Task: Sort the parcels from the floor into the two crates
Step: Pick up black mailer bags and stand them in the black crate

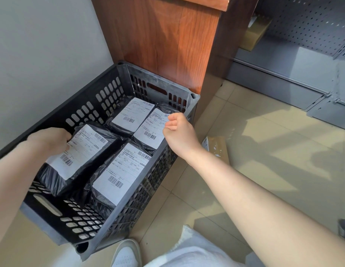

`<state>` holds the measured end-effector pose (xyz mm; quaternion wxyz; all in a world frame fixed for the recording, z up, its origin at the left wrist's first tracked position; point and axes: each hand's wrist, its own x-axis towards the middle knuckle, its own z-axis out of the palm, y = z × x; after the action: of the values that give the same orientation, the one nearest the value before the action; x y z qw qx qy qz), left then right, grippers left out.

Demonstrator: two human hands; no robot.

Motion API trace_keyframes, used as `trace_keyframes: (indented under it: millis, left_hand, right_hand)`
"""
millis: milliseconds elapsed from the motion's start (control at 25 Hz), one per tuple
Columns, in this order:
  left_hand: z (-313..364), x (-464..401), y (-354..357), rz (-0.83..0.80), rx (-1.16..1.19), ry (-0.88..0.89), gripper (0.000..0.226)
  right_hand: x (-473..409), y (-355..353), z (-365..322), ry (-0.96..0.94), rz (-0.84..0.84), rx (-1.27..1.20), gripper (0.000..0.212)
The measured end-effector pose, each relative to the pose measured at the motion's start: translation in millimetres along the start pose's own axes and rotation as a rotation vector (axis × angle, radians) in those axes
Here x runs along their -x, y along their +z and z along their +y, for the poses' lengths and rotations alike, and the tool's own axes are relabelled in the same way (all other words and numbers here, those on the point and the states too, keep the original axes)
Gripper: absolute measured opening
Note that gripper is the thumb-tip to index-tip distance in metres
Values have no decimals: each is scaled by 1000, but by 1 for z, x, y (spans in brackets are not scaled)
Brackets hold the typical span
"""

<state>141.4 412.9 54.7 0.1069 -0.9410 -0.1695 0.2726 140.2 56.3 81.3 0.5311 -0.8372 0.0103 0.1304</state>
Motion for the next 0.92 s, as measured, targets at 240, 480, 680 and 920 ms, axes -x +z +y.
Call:
trace_keyframes:
  millis: [240, 480, 680, 920]
  left_hand:
    - [55, 32, 24, 163, 501, 184, 81]
    - [73, 36, 50, 213, 229, 211, 83]
    - [90, 39, 55, 221, 267, 106, 84]
    - [85, 38, 49, 172, 314, 107, 81]
  right_hand:
    - [0, 1, 1, -9, 2, 15, 40]
    - [-1, 1, 3, -16, 11, 15, 40]
    - [-1, 4, 5, -16, 38, -4, 39]
    - [1, -3, 2, 1, -16, -67, 40]
